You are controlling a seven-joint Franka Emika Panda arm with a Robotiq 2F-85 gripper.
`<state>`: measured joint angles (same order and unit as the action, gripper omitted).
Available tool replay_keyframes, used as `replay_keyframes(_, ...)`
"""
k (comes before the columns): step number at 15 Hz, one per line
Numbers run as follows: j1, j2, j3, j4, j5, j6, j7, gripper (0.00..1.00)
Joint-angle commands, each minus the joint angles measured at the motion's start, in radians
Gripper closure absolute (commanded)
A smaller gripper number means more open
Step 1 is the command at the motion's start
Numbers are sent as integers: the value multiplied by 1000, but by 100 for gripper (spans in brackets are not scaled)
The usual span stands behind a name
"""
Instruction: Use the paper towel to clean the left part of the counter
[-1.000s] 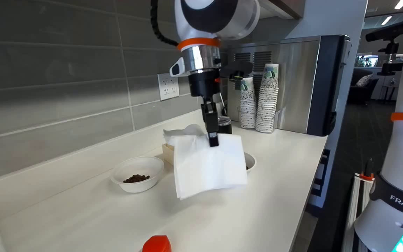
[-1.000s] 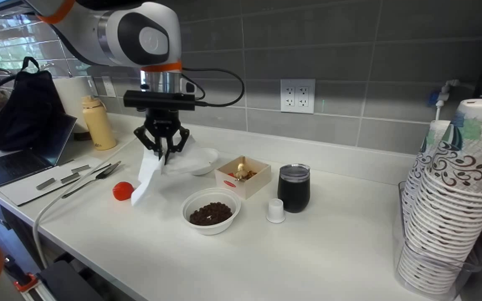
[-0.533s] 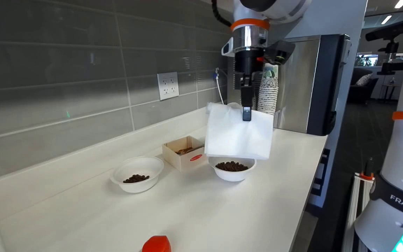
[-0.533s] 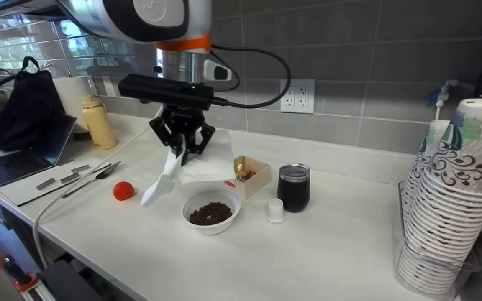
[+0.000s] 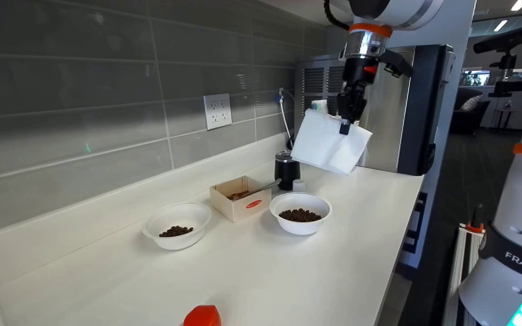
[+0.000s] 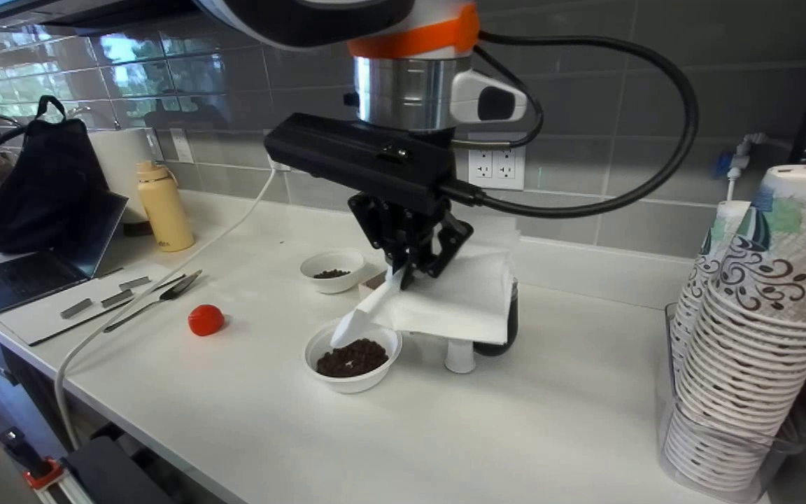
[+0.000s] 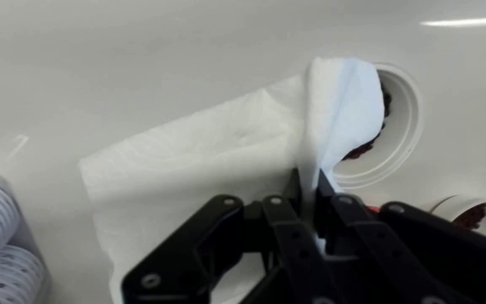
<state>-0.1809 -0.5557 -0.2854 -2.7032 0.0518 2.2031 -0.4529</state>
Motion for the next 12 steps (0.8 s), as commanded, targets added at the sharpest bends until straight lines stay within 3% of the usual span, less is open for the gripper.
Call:
replay_keyframes(1, -41, 115, -4, 46, -17, 85, 133, 98)
replay_keyframes(7, -20, 372, -10, 53, 14, 263, 161, 98)
replay_keyframes(12, -34, 552, 7, 75, 13, 321, 202, 98)
